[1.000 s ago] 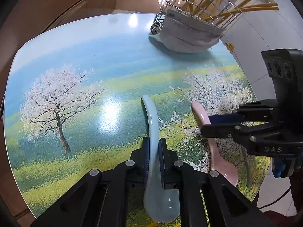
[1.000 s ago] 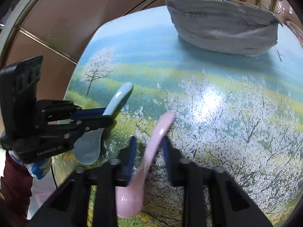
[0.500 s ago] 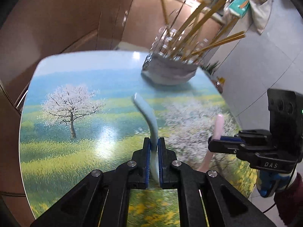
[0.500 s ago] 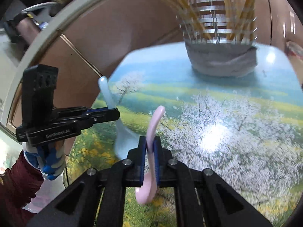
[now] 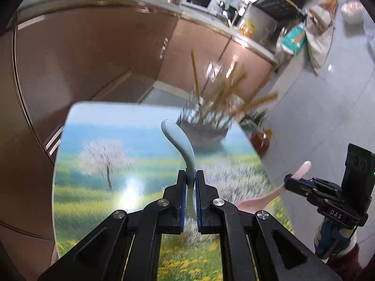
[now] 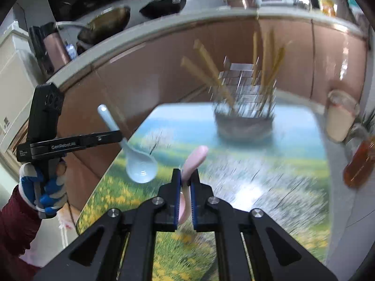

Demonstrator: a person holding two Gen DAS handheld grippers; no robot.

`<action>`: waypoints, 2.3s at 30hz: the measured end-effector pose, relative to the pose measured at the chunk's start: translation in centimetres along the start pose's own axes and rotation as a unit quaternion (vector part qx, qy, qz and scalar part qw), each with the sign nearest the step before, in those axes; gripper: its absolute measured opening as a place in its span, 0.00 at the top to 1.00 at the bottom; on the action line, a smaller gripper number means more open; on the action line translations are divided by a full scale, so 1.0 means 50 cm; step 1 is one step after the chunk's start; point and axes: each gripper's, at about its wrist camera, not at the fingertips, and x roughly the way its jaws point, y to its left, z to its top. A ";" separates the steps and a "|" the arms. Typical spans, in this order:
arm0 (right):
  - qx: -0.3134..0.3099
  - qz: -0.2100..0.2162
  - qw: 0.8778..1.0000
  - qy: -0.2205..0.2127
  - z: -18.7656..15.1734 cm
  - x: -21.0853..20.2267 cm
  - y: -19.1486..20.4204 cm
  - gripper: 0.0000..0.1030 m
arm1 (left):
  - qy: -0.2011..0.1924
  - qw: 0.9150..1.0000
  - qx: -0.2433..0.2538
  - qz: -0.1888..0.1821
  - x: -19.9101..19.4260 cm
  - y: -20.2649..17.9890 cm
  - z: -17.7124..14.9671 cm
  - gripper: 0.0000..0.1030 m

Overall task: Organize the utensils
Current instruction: 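Lift both spoons and carry them over the wire basket, then lower the pink spoon into the basket with the right tool while the left tool lowers the blue spoon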

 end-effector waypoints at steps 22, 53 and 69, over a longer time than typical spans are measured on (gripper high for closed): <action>-0.065 -0.162 0.983 -0.064 0.347 0.095 -0.092 0.93 | -0.037 0.993 0.109 0.017 0.208 -0.110 0.345 0.93; -0.053 -0.152 0.987 -0.009 0.328 0.164 -0.139 0.80 | 0.004 0.989 0.145 0.030 0.257 -0.117 0.311 0.78; -0.054 -0.127 0.985 -0.103 0.252 -0.031 -0.045 0.63 | -0.082 0.990 0.099 0.057 0.037 -0.100 0.223 0.54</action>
